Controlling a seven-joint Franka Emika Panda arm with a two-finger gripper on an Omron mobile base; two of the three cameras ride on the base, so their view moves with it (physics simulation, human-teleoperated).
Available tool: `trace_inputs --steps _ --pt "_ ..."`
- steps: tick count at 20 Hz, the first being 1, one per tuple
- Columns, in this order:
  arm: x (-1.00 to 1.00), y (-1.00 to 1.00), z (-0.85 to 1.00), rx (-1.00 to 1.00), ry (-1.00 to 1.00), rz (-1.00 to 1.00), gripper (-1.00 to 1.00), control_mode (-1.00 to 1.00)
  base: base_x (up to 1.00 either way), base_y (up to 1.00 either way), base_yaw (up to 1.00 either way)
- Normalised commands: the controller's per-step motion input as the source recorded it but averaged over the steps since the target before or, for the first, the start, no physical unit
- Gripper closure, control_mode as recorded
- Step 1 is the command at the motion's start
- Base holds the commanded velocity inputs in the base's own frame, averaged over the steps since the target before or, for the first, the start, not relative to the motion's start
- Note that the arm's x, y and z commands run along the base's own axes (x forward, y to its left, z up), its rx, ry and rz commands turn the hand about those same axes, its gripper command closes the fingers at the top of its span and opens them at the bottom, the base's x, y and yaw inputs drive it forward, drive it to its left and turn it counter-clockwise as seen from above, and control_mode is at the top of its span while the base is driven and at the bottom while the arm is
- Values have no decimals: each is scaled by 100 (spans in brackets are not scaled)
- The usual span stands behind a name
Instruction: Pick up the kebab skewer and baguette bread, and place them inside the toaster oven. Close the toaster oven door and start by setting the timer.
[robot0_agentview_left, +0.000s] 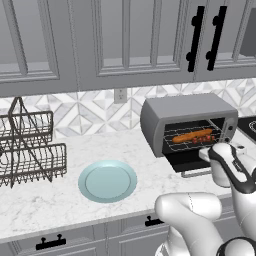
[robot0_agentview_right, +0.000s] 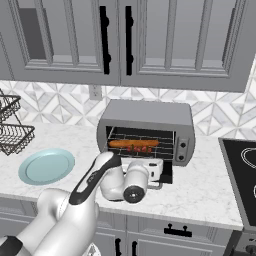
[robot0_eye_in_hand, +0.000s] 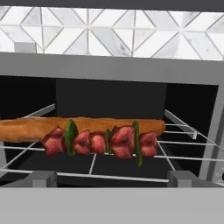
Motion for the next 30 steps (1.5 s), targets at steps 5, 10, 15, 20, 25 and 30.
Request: trace_inputs --steps 5,10,15,20,25,30 --pt "8 1 -1 0 0 -2 -100 -100 0 0 0" --pt "0 7 -3 0 4 0 -100 -100 0 0 0" --pt "2 6 -1 0 4 0 -100 -100 0 0 0" --pt "8 6 0 0 3 0 -100 -100 0 0 0" --pt "12 10 -4 0 3 0 -100 -100 0 0 0" --pt "11 9 -7 0 2 0 -100 -100 0 0 0"
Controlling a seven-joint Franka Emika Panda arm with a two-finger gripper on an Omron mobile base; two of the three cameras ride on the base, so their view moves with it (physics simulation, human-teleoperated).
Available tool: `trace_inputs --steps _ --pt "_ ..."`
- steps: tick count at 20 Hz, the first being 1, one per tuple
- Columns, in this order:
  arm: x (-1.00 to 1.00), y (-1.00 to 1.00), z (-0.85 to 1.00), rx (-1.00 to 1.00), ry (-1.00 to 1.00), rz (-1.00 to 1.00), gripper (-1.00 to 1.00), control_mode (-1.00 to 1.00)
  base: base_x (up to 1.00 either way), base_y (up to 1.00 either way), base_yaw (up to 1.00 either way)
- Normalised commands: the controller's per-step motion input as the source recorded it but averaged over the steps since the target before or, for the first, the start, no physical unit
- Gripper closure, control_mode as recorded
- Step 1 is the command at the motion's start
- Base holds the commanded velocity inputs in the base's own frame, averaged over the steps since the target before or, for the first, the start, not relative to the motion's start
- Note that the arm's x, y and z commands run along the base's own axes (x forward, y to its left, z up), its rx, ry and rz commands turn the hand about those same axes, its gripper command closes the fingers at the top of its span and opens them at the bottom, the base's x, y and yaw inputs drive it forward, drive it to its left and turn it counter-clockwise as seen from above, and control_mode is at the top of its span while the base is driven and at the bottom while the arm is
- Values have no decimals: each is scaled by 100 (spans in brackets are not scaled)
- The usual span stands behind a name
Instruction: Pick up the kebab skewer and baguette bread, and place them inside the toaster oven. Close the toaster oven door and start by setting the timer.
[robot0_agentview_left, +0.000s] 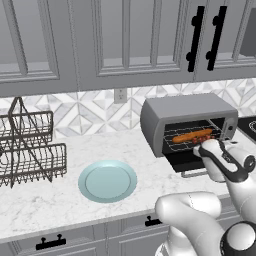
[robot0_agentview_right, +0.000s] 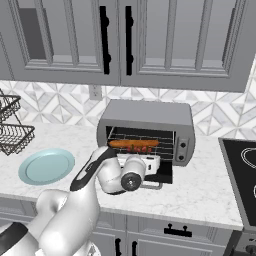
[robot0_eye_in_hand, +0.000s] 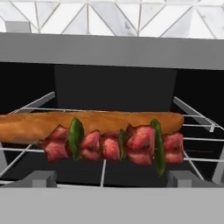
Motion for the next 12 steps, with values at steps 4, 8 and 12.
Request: trace_inputs --steps 4,8,12 --pt "6 4 -8 0 2 0 -100 -100 0 0 0" --pt "8 1 -7 0 1 0 -100 -100 0 0 0" --pt "18 3 -3 0 1 0 -100 -100 0 0 0"
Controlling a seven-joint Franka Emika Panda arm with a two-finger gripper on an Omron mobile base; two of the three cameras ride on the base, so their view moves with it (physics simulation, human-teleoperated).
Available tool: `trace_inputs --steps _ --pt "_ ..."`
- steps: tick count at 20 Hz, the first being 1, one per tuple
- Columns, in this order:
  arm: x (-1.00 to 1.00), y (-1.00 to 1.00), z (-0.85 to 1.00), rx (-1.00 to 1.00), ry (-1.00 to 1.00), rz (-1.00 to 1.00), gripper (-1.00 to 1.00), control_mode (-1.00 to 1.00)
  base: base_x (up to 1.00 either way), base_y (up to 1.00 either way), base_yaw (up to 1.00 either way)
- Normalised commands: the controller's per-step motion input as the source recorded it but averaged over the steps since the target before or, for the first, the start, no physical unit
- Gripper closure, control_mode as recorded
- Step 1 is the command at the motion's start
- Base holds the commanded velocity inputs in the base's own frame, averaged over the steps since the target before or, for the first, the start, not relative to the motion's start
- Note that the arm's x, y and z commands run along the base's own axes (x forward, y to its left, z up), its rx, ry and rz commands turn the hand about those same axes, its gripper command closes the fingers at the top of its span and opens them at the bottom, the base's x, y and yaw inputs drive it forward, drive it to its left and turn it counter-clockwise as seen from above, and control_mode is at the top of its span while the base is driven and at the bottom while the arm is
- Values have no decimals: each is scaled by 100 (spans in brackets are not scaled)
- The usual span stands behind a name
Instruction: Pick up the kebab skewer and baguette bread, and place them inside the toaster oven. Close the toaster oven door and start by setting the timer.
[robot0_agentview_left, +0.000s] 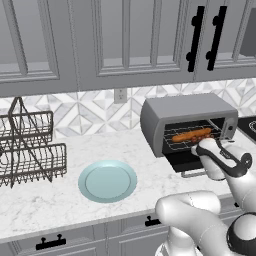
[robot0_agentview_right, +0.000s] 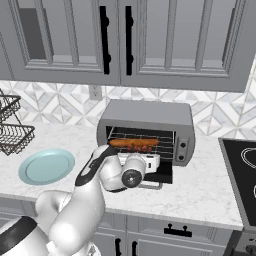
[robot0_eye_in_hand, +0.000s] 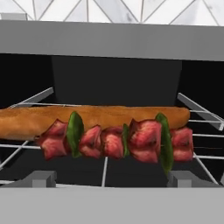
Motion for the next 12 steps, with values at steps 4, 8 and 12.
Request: trace_inputs --steps 4,8,12 --pt "17 2 -7 0 2 0 -100 -100 0 0 0" --pt "18 3 -7 0 3 0 -100 -100 0 0 0" --pt "28 5 0 0 1 0 -100 -100 0 0 0"
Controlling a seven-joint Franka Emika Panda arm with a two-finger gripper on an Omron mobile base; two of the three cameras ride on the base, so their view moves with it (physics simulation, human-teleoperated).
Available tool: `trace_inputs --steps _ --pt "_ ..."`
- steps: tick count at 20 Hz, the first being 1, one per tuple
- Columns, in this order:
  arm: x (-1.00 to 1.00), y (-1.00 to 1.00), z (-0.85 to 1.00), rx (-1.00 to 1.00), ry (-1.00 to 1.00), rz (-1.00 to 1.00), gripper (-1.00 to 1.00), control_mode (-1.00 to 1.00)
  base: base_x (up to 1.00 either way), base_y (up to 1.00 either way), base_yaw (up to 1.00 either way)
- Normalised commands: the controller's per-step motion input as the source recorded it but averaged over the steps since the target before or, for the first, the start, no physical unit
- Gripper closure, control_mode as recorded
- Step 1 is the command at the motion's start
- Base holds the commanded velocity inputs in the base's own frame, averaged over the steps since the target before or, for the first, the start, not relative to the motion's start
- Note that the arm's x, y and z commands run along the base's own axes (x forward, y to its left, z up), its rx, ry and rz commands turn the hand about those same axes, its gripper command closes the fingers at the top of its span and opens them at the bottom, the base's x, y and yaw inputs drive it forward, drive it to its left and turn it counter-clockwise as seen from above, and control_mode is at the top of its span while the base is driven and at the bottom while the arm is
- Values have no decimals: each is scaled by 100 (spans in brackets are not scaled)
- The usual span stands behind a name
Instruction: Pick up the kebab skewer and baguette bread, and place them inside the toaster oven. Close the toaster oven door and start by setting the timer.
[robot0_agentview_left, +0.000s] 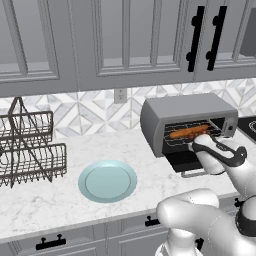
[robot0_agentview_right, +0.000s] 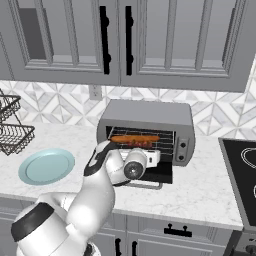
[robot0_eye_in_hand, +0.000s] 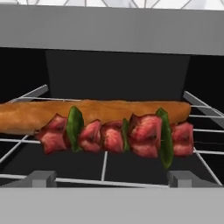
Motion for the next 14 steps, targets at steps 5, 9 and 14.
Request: trace_inputs --steps 5,9,14 --pt "30 2 0 0 0 -1 -100 -100 0 0 0" --pt "16 0 -13 0 0 0 -100 -100 0 0 0" --pt "18 0 -10 0 0 0 -100 -100 0 0 0"
